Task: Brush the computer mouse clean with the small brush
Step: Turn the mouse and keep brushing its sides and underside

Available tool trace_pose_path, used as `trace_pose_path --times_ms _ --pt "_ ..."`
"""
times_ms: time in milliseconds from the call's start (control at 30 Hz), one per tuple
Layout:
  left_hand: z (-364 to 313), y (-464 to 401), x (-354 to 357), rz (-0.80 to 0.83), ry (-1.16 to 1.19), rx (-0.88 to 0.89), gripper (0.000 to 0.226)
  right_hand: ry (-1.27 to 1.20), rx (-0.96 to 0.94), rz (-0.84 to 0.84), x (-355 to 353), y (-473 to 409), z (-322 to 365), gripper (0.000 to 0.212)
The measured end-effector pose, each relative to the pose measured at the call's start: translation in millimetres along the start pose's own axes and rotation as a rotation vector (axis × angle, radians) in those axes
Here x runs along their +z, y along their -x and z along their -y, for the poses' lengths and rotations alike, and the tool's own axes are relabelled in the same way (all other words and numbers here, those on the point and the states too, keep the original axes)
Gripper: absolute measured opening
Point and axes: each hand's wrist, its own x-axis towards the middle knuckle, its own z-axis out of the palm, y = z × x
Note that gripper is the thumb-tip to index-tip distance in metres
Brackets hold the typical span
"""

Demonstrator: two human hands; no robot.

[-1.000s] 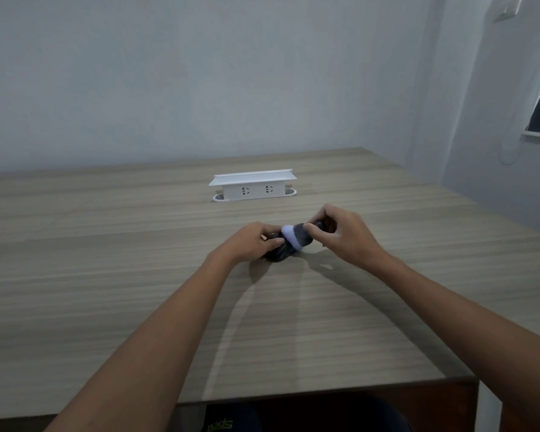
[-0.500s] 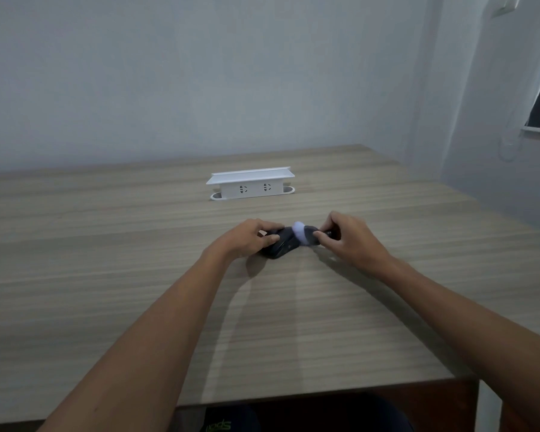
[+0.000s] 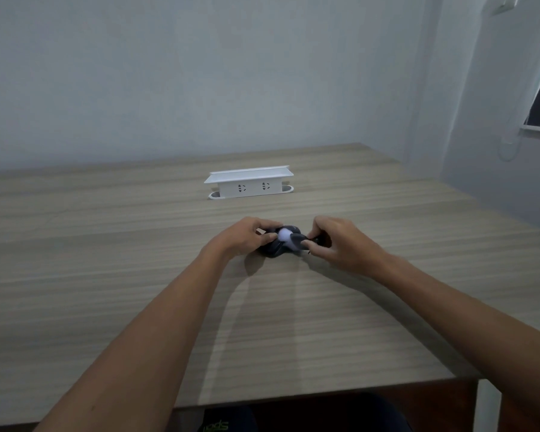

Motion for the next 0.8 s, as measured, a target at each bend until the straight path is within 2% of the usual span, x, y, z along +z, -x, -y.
trace_pose_path --times_ms 133,267,400,467,567,700,800 --pt "-2.1 0.8 0.3 -0.001 0.018 -0.012 0.04 0.083 0.035 -0.077 -2.6 -2.9 -4.3 0.025" --pt "-1.0 0.1 0.0 0.002 0.021 -0.006 0.039 0.015 -0.046 -0.002 1.0 -0.3 2.2 0.022" --pt "-1.9 -0.1 1.3 -0.008 0.04 -0.029 0.04 0.14 0.078 -0.092 0.3 -3.4 -5.9 0.025" --pt "-0.7 -1.1 1.5 -0.01 0.044 -0.03 0.039 0.104 0.04 -0.099 -1.5 -2.8 -3.8 0.025" --pt "-0.5 -0.7 0.2 -0.011 0.039 -0.017 0.038 0.044 -0.022 -0.01 1.6 -1.0 2.0 0.022" --pt "-2.7 0.5 1.7 -0.018 0.058 -0.032 0.04 0.133 0.069 -0.069 0.1 -7.3 -6.1 0.023" --pt "-3.0 2.0 1.7 -0.021 0.058 -0.008 0.038 0.023 0.023 -0.069 -1.8 -6.2 0.3 0.021"
